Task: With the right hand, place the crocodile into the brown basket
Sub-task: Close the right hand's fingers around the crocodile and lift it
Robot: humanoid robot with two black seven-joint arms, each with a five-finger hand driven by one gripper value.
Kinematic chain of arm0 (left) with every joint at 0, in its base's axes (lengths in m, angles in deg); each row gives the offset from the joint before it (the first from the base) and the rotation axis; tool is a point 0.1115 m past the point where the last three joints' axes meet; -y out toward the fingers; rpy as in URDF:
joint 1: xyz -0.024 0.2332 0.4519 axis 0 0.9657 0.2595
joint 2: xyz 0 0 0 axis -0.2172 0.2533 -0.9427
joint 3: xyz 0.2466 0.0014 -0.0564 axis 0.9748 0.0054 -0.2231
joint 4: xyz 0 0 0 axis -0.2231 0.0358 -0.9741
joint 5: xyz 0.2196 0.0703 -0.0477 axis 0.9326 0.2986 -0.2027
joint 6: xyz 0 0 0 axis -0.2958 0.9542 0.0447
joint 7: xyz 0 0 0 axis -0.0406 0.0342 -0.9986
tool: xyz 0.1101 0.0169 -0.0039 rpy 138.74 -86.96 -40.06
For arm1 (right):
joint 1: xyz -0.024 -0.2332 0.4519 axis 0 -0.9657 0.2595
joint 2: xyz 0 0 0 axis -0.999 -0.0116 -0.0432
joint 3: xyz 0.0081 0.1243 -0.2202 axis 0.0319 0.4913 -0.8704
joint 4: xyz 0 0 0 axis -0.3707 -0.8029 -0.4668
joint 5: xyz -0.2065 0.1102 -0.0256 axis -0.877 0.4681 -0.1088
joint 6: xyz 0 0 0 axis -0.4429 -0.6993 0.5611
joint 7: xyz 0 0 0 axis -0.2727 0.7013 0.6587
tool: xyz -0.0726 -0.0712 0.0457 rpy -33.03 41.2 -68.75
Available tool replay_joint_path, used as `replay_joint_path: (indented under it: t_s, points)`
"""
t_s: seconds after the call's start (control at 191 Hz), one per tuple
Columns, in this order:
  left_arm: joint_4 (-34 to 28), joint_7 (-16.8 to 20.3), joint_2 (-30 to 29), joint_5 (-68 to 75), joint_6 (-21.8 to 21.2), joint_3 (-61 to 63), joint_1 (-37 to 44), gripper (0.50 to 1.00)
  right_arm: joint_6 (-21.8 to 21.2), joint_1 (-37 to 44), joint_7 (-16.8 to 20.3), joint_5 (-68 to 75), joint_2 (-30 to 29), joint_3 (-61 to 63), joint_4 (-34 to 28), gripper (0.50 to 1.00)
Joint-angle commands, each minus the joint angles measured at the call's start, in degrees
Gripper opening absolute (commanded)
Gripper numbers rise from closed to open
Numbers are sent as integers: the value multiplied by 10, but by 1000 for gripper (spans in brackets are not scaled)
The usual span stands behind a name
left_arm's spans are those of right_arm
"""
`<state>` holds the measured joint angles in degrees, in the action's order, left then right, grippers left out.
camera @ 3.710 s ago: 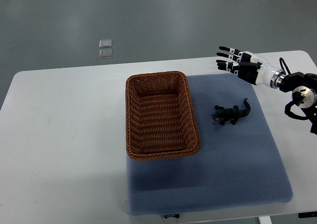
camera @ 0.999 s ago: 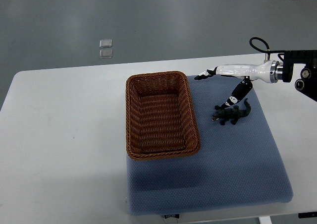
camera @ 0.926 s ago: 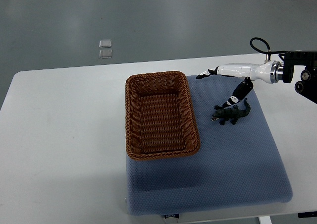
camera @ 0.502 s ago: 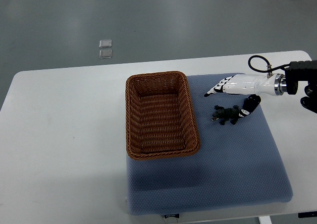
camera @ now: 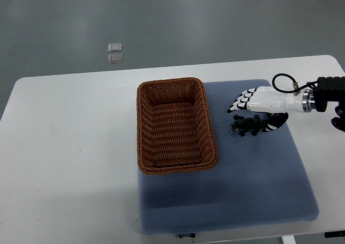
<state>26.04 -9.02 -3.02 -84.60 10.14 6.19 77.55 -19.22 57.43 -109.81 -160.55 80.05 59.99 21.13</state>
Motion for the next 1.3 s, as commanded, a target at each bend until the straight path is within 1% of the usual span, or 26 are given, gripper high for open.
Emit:
replay_joint_path:
  t_s: [0.0,0.356,0.654,0.947,0.989,1.041,1.067,1.073,1.078,1.083,1.088,1.172,1.193,1.292]
  points:
    - [0,0,0,0,0,0,0,1000,4,0,0,-1,-4,-5,9,934]
    - [0,1,0,0,0,0,0,1000,7,-6,0,-1,-28,-6,20,934]
    - [0,1,0,0,0,-1,0,1000,6,-10,0,-8,-44,-6,42,932]
    - [0,0,0,0,0,-1,0,1000,6,-10,0,-13,-45,-10,44,924]
    - [0,1,0,0,0,0,0,1000,6,-10,0,-18,-48,-10,46,915]
    - [0,0,0,0,0,0,0,1000,6,-10,0,-20,-52,-10,54,889]
    - [0,0,0,0,0,0,0,1000,6,-10,0,-20,-53,-10,57,852]
    - [0,0,0,0,0,0,0,1000,6,-10,0,-20,-53,-10,57,852]
    - [0,0,0,0,0,0,0,1000,6,-10,0,-20,-53,-10,58,840]
    - [0,0,0,0,0,0,0,1000,6,-10,0,-20,-53,-10,58,840]
    - [0,0,0,0,0,0,0,1000,6,-10,0,-20,-54,-10,59,828]
    - [0,0,0,0,-1,0,0,1000,6,-10,0,-20,-55,-12,62,780]
    - [0,0,0,0,0,0,0,1000,6,-10,0,-20,-55,-12,64,758]
    - [0,0,0,0,0,0,0,1000,6,-10,0,-20,-55,-12,68,731]
